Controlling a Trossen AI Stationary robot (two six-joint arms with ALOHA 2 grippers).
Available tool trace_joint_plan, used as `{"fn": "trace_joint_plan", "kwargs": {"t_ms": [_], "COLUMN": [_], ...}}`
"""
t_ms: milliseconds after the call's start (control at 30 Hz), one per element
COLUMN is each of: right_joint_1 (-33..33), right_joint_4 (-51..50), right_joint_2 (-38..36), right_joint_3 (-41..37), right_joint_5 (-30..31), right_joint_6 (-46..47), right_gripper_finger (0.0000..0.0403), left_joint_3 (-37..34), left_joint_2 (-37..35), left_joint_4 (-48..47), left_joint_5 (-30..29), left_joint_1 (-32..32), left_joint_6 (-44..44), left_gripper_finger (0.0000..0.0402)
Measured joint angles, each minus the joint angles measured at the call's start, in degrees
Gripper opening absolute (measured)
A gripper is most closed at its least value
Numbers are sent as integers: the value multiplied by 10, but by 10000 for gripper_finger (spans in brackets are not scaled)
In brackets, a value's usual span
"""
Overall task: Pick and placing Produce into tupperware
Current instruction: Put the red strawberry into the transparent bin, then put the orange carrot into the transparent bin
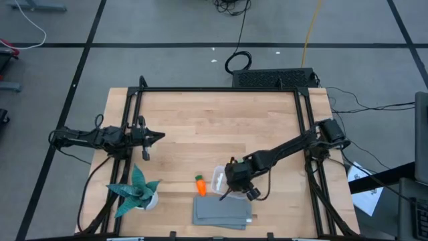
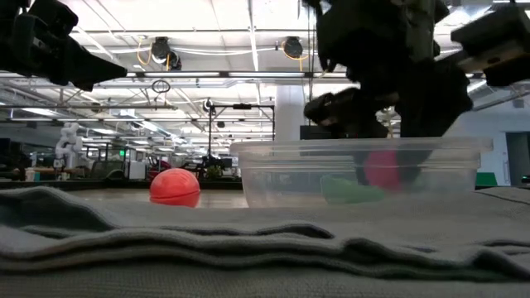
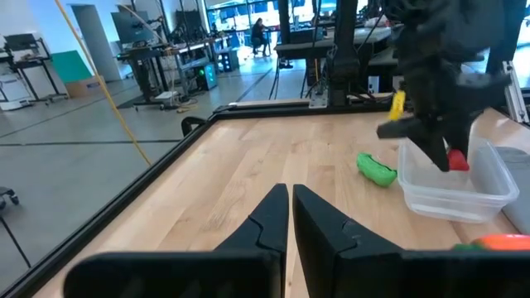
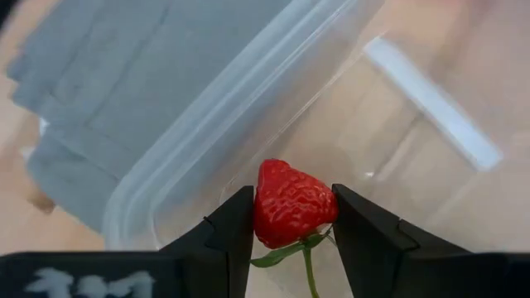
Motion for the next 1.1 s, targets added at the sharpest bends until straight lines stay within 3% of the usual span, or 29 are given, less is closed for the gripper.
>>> {"fn": "trace_joint_plan", "kwargs": {"t_ms": [167,800,1100], "right_joint_1": [2,0,-4], "right_joint_4": [-40,-60,-64], "right_joint_2": [40,42,-7], "right_joint_3": [42,44,44], "right_joint_5": [0,7,28], "right_joint_6": [-5,-3,15], "right_gripper_finger": [136,194,210], "left_joint_3": [0,0,0], "left_joint_2": [0,0,0], "left_joint_4": [-1,-8,-8], "left_joint_5": [0,0,1], "left_joint_1": [0,0,0], "left_joint_6": [0,-3,-3], "left_gripper_finger": [26,26,26]}}
